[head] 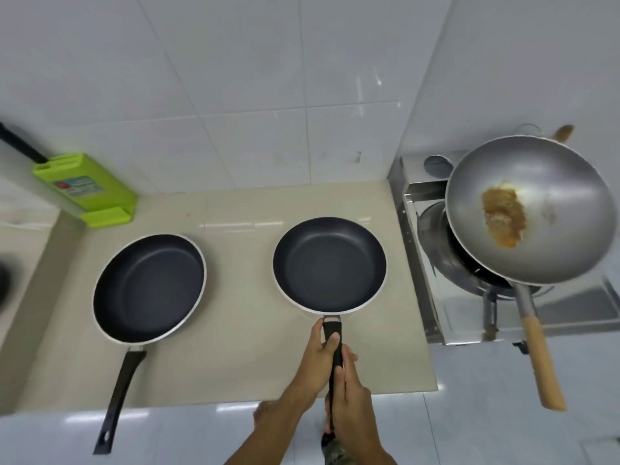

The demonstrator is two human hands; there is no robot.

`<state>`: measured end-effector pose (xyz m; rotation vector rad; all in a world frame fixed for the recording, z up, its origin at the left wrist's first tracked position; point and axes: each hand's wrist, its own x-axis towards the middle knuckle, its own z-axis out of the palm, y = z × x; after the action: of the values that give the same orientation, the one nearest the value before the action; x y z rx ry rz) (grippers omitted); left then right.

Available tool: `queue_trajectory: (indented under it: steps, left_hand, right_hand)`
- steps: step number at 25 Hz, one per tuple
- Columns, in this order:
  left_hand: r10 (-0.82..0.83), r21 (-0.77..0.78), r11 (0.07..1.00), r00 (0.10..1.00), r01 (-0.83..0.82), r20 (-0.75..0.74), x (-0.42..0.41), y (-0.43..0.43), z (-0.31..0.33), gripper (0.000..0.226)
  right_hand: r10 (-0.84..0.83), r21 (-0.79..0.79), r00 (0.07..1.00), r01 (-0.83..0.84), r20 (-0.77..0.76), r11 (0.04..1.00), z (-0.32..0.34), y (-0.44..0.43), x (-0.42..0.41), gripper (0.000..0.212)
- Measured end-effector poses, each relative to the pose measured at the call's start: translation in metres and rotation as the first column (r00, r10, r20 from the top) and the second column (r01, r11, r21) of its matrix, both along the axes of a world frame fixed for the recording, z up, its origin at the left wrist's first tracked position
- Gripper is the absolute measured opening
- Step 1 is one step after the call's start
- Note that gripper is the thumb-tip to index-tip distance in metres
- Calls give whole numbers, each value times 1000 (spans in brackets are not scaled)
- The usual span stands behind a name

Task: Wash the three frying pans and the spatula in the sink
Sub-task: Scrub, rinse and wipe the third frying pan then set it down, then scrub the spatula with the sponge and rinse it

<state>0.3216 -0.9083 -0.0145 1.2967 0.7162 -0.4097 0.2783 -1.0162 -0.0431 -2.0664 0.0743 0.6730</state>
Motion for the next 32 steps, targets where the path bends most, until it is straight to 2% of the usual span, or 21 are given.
queue_trajectory:
  steps: [5,10,13,18,20,21,22,23,24,25,26,27,29,32]
  left_hand:
    - [8,84,997,998,-2,-69,9,-11,-21,36]
    - [-11,181,982,983,44,-183,19,-7,-40,51]
    - [-61,166,981,971,101,-231,17,-5,-50,54]
    - [-102,187,972,972,143,-214,0,0,-59,51]
    - [-131,194,965,966,175,-222,-10,4,-55,52]
    - [-168,297,926,958,234,-232,-19,8,-52,56]
    - [-208,480,824,949,302,-239,-33,15,-50,66]
    - [-255,667,657,936,351,-242,-49,25,-50,77]
    - [-320,787,480,913,388,-255,-66,38,-48,85]
    - [-365,838,363,889,409,-276,-83,55,-42,86]
    - [-395,857,292,870,424,-295,-100,73,-38,84]
    - [-403,880,237,866,412,-297,-121,96,-31,82]
    - [-388,905,186,875,382,-289,-166,143,-17,76]
    - [-286,974,123,947,189,-148,-255,229,11,70]
  right_hand:
    - [44,26,999,-44,-19,999,-11,-13,14,44]
    - [80,63,972,-67,-221,996,-18,-6,27,52]
    - [104,-9,952,-111,-287,994,-31,-6,27,55]
    - [94,-49,956,-111,-278,993,-32,-2,25,47]
    - [144,-147,972,-172,-183,974,-29,-2,22,49]
    - [214,-301,976,-216,-38,929,-31,-3,21,51]
    - [339,-474,933,-247,118,845,-32,-1,17,52]
    - [472,-598,858,-273,204,753,-29,3,14,51]
    - [564,-665,793,-294,231,686,-22,10,10,53]
    - [628,-682,743,-336,232,649,-14,21,6,58]
    - [680,-689,694,-374,236,621,-6,33,1,63]
    - [729,-696,636,-404,253,594,2,51,-8,67]
    - [814,-705,501,-461,295,539,17,87,-31,68]
    - [862,-703,343,-502,373,504,40,159,-90,60]
